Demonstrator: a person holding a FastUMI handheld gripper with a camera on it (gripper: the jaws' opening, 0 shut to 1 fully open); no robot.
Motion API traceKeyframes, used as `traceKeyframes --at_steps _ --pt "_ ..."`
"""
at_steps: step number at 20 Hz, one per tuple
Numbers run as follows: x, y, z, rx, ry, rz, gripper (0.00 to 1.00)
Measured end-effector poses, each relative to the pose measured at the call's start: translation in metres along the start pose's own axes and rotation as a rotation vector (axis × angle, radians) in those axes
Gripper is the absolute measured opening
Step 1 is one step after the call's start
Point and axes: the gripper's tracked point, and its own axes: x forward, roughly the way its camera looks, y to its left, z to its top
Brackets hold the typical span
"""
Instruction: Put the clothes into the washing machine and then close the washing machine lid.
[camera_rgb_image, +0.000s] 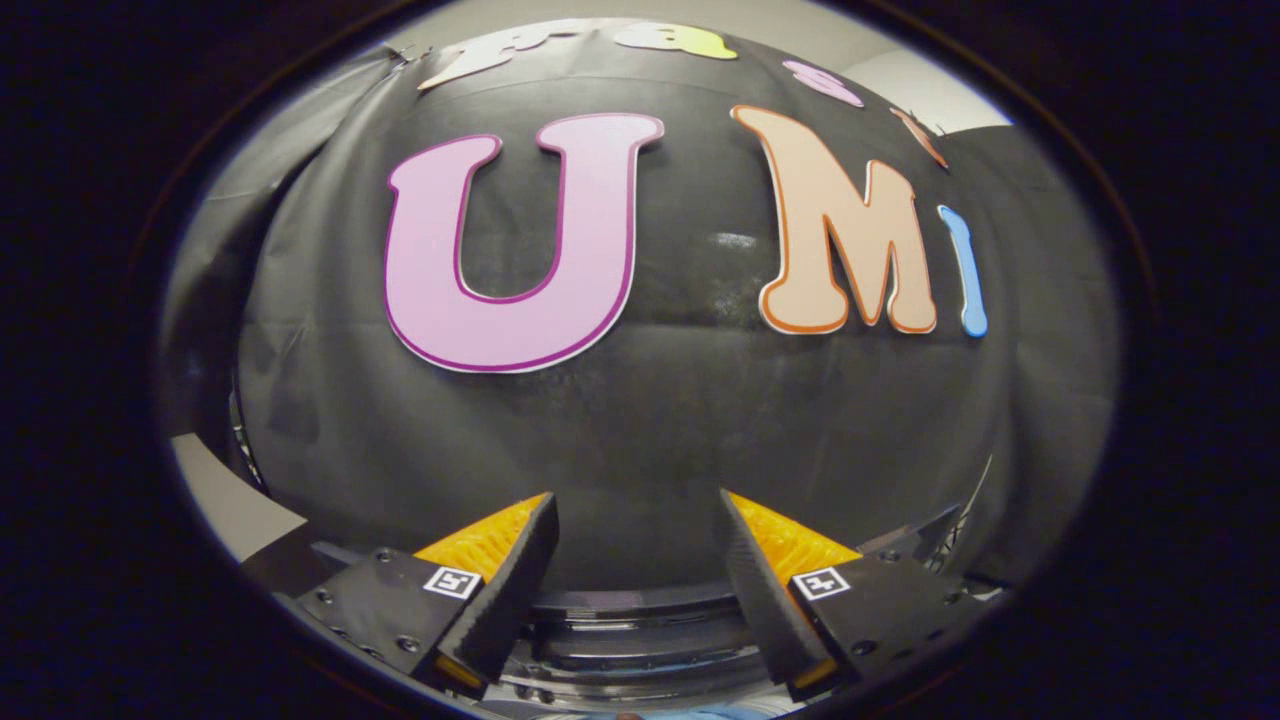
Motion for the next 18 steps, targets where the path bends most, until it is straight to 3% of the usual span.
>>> traceKeyframes --at_steps 18 --pt "-0.055 -0.009 -0.012 -0.015 0.102 -0.008 0.96"
